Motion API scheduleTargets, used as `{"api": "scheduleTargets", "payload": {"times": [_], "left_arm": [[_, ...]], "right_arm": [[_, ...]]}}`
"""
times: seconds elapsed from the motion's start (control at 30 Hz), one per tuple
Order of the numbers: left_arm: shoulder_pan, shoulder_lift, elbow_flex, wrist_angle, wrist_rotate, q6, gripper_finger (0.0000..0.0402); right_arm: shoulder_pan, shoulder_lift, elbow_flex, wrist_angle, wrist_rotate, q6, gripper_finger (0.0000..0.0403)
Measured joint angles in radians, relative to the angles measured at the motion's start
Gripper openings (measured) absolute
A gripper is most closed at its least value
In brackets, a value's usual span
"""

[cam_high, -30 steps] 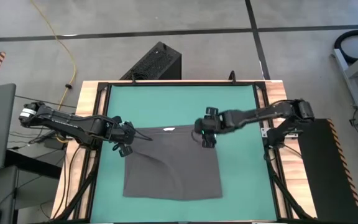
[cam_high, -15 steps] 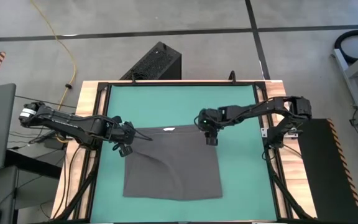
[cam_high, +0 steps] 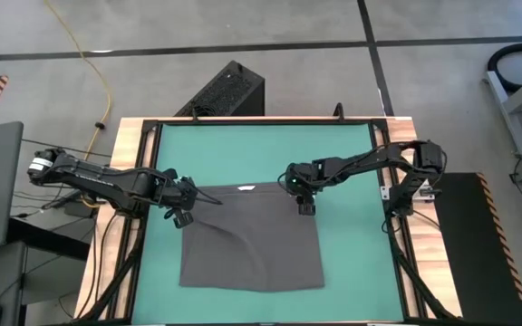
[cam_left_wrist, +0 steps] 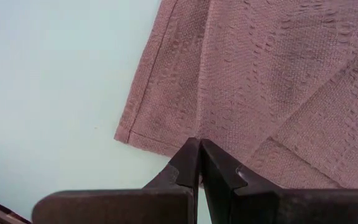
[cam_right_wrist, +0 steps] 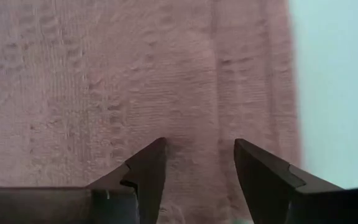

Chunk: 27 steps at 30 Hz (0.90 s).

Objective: Roll towel
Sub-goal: Roll the gray towel

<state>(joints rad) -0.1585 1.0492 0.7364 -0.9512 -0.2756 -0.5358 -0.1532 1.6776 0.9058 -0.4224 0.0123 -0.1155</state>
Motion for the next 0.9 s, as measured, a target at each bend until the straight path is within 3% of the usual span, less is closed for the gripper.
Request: {"api": "scheduleTargets", "payload": {"times": [0.23, 0.6, 0.9], "left_arm": [[0.0, 0.0, 0.0, 0.0, 0.0, -0.003, 0.0], [0.0, 0.0, 0.0, 0.0, 0.0, -0.007, 0.0], [0.0, 0.0, 0.0, 0.0, -0.004, -0.007, 0.0]], "right_arm": [[0.002, 0.015, 0.003, 0.001, -0.018, 0.002, 0.0187], [0.002, -0.073, -0.001, -0.055, -0.015, 0.009, 0.0019], [0.009, -0.082, 0.037, -0.131, -0.008, 0.064, 0.0011]]}}
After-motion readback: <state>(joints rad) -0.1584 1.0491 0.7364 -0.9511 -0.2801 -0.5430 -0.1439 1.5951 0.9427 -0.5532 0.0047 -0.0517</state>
